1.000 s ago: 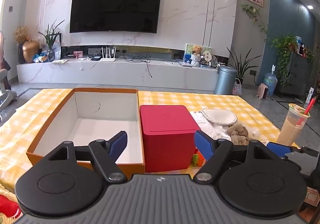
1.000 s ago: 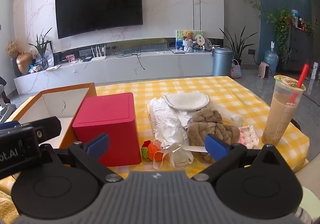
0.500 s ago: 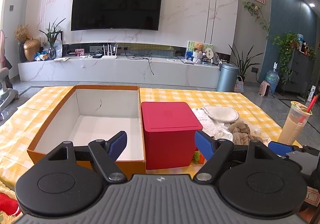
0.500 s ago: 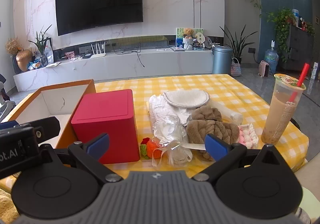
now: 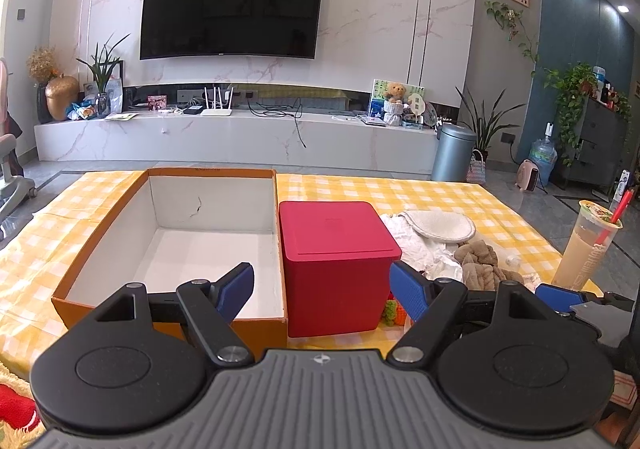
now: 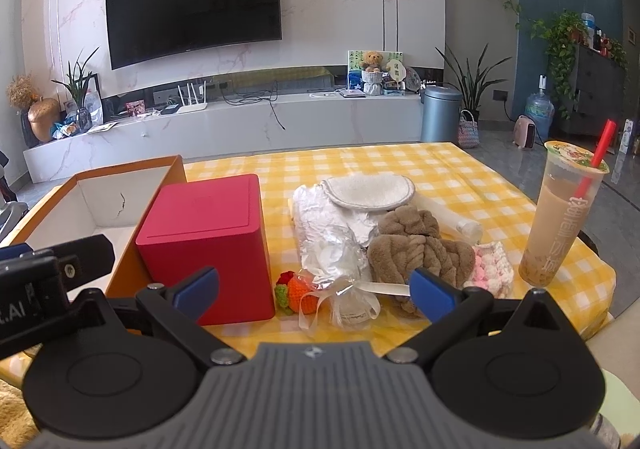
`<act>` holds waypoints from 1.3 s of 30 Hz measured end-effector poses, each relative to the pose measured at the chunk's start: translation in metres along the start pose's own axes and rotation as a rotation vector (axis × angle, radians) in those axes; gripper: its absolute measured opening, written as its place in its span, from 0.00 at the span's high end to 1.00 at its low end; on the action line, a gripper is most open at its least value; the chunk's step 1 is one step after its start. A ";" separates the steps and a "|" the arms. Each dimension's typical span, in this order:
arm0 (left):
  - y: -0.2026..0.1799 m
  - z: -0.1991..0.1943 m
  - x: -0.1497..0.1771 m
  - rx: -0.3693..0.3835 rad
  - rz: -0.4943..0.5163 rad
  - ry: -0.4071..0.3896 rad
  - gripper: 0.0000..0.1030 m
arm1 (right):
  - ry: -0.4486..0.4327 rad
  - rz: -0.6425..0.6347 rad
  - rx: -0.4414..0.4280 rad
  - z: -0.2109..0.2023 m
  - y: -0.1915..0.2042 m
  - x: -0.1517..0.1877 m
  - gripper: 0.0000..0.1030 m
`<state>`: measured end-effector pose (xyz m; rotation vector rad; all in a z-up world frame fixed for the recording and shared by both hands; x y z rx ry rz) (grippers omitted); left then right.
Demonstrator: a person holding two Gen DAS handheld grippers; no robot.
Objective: Organize soft objects
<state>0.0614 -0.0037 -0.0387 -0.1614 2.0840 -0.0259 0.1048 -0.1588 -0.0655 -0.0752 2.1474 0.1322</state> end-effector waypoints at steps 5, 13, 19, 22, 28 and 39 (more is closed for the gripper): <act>-0.002 -0.002 0.000 0.000 0.003 0.003 0.12 | 0.001 -0.006 0.006 0.000 0.000 0.000 0.03; -0.003 -0.007 -0.003 0.000 0.012 -0.005 0.12 | 0.006 0.009 0.009 -0.001 -0.003 0.000 0.03; -0.004 -0.007 -0.003 -0.002 0.010 -0.001 0.12 | 0.012 0.009 0.010 0.000 -0.005 0.001 0.03; -0.004 -0.007 -0.003 -0.002 0.010 0.003 0.12 | 0.014 0.006 0.011 0.000 -0.005 0.001 0.03; -0.004 -0.007 -0.003 -0.005 0.015 0.001 0.12 | 0.018 0.004 0.010 0.000 -0.005 0.001 0.03; -0.006 -0.008 -0.004 0.011 0.039 -0.018 0.12 | 0.016 -0.027 0.014 -0.001 -0.004 0.001 0.03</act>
Point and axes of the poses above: each gripper's, at about its wrist camera, not at the fingertips, and z roughly the way its jaws point, y to its left, x to its underside, the point moved 7 cm from there along z, roughly the way its jaws point, and after that the axes turned 2 degrees about y, right-handed, at the moved point
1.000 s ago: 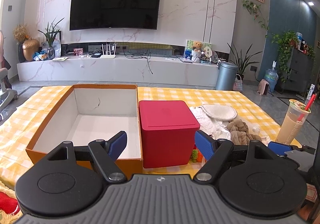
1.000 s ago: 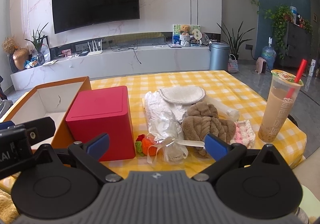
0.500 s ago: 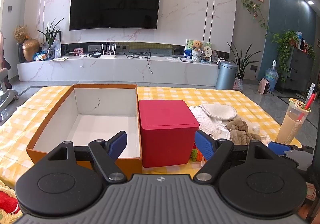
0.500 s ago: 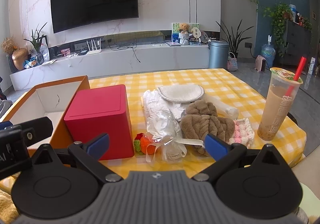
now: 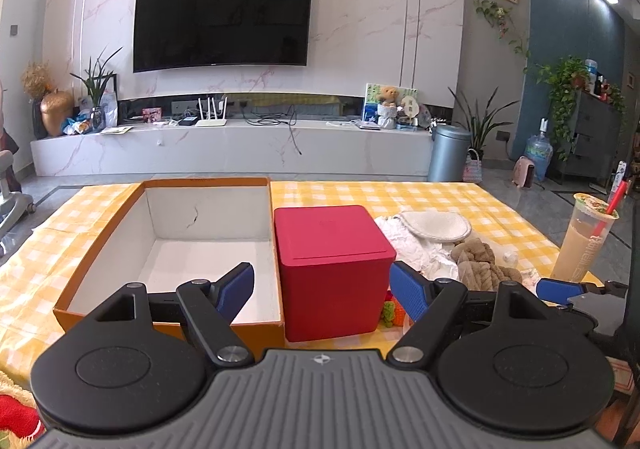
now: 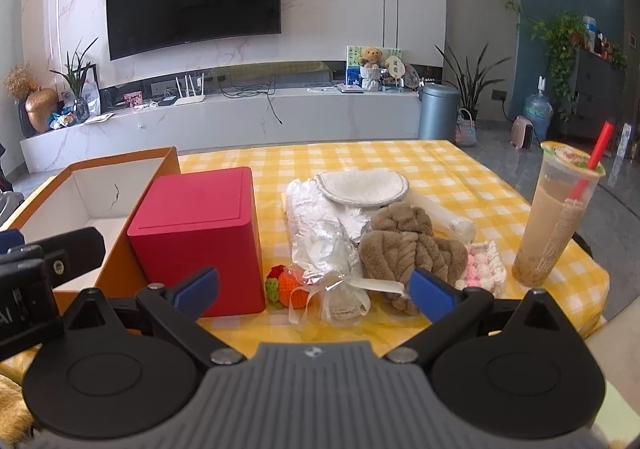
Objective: Organize soft objects
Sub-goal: 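Reach the right tool to the brown knotted plush and close on it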
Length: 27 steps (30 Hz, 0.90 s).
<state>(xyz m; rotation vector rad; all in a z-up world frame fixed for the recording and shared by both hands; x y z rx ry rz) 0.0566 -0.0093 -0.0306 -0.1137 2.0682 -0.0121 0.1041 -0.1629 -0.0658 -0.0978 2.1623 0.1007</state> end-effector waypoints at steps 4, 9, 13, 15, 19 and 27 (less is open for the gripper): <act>-0.004 -0.005 -0.003 0.020 0.008 -0.004 0.12 | 0.008 0.025 -0.001 -0.001 -0.006 -0.001 0.03; -0.007 -0.014 -0.010 0.042 0.014 -0.028 0.12 | 0.022 0.046 0.015 -0.002 -0.014 -0.004 0.03; -0.010 -0.017 -0.016 0.066 0.008 -0.035 0.12 | 0.042 0.083 0.035 -0.005 -0.026 -0.009 0.03; -0.012 -0.016 -0.020 0.074 0.003 -0.032 0.12 | 0.068 0.122 0.023 -0.006 -0.035 -0.012 0.03; -0.019 -0.009 -0.027 0.071 0.007 -0.016 0.12 | 0.106 0.164 0.023 0.000 -0.056 -0.022 0.03; -0.036 0.011 -0.038 0.057 0.020 0.007 0.12 | 0.263 0.134 0.012 0.034 -0.083 -0.042 0.04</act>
Point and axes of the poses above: each gripper's, at about its wrist camera, not at the fingertips, and z roughly the way its jaws point, y to its left, x to its underside, the point moved 7 cm from there along z, roughly the way its jaws point, and after that the axes turned 2 degrees about y, right-handed, at the moved point
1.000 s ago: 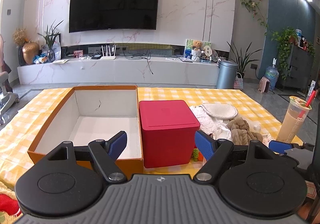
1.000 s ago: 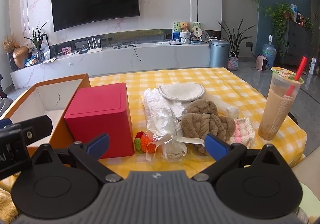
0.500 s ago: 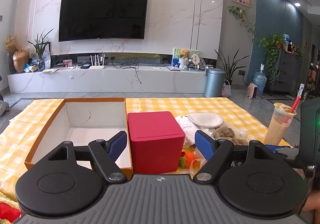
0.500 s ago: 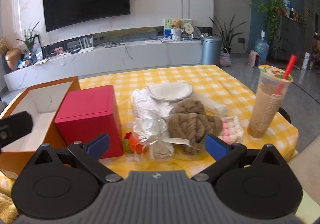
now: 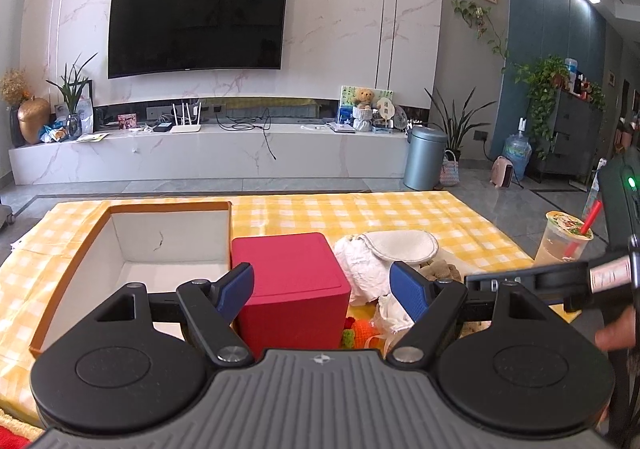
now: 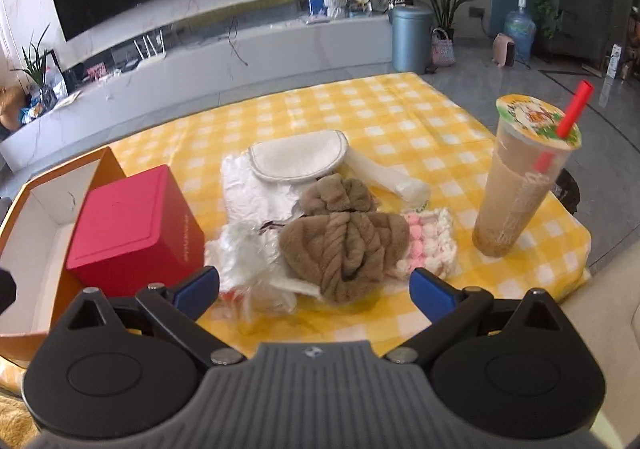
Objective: Organize soft objects
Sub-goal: 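Reach the right tool to the brown knotted plush and close on it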
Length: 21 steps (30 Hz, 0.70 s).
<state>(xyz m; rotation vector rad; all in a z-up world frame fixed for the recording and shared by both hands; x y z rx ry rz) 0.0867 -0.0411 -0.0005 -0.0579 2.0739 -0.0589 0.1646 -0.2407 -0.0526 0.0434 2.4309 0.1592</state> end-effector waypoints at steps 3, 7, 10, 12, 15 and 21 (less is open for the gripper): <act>-0.011 0.009 -0.003 0.004 0.005 0.004 0.12 | 0.050 0.037 -0.017 0.015 -0.008 -0.015 0.08; -0.023 0.024 -0.001 0.020 0.011 0.013 0.12 | 0.040 0.077 -0.029 0.030 -0.018 -0.025 0.08; -0.031 0.037 0.005 0.040 0.023 0.022 0.11 | 0.028 0.140 -0.087 0.043 -0.029 -0.019 0.08; -0.036 0.045 0.011 0.047 0.047 0.041 0.11 | 0.050 0.253 -0.132 0.053 -0.042 -0.017 0.08; -0.041 0.053 0.020 0.037 0.077 0.040 0.11 | 0.043 0.338 -0.126 0.060 -0.056 -0.018 0.08; -0.049 0.064 0.041 0.073 0.111 0.069 0.11 | 0.121 0.379 -0.047 0.092 -0.072 -0.010 0.07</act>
Point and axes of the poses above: each gripper's, at about its wrist camera, not at the fingertips, and z roughly the way its jaws point, y to its left, x to its underside, the point moved 7 cm from there along z, roughly the way its jaws point, and after that the axes turned 2 degrees about y, right-handed, at the moved point
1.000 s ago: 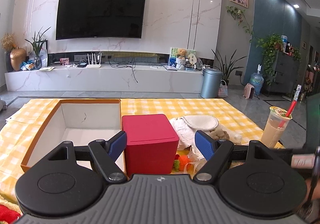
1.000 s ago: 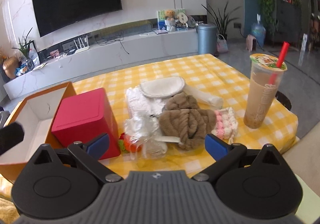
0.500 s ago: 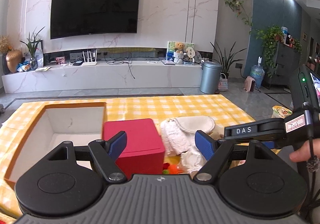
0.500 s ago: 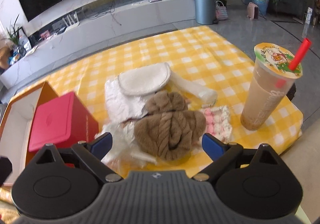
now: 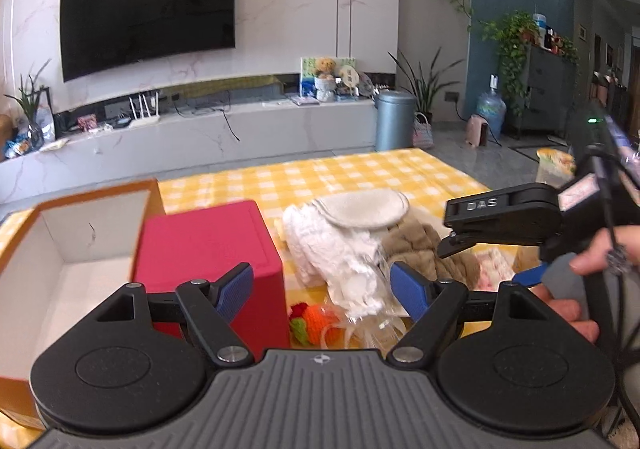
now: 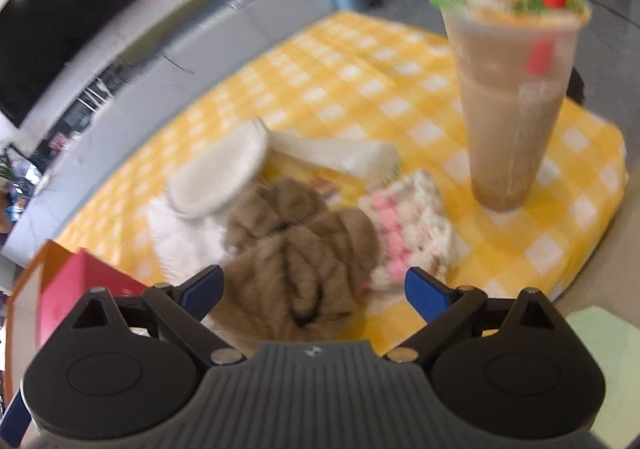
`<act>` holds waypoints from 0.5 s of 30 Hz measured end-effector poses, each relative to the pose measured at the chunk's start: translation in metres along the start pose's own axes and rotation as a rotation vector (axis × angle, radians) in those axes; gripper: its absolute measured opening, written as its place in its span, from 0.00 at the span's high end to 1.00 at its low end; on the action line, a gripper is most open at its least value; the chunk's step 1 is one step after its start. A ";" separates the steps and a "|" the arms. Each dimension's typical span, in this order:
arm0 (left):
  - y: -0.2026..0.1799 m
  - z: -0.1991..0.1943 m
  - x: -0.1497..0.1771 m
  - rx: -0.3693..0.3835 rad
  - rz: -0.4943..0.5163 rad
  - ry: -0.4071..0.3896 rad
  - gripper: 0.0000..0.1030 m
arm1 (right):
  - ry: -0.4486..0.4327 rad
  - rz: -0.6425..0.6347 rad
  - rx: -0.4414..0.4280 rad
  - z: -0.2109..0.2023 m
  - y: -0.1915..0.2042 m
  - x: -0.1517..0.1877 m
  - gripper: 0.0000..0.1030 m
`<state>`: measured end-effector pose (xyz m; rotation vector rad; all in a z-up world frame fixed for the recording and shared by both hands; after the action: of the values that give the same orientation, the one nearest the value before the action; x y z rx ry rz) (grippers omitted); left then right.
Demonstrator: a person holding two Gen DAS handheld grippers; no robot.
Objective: Organize soft objects
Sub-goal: 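Reach the right tool to the brown knotted plush and close on it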
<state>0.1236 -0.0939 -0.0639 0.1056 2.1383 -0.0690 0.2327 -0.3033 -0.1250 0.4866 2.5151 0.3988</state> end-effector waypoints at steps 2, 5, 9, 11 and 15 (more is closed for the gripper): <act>-0.001 0.004 0.006 0.015 -0.002 0.019 0.11 | 0.033 0.008 0.023 0.013 -0.004 0.001 0.07; -0.002 0.006 0.012 0.025 -0.002 0.036 0.11 | 0.048 -0.003 0.029 0.023 -0.005 0.002 0.07; 0.000 0.004 0.016 0.040 -0.008 0.049 0.11 | 0.052 0.001 -0.058 0.026 0.004 0.003 0.07; 0.002 0.001 0.017 0.043 -0.017 0.052 0.11 | 0.055 -0.009 -0.075 0.030 0.009 0.003 0.07; 0.003 -0.002 0.013 0.050 -0.029 0.043 0.11 | 0.052 -0.024 -0.075 0.038 0.015 -0.002 0.07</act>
<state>0.1152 -0.0896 -0.0738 0.1060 2.1819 -0.1380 0.2593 -0.2837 -0.1494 0.4215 2.5428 0.5002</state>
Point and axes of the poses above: each gripper's, at about its wrist camera, not at the fingertips, and z roughly the way its jaws point, y to its left, x to its underside, the point moved 7 cm from there along z, roughly the way its jaws point, and after that the axes turned 2 degrees about y, right-handed, at the moved point
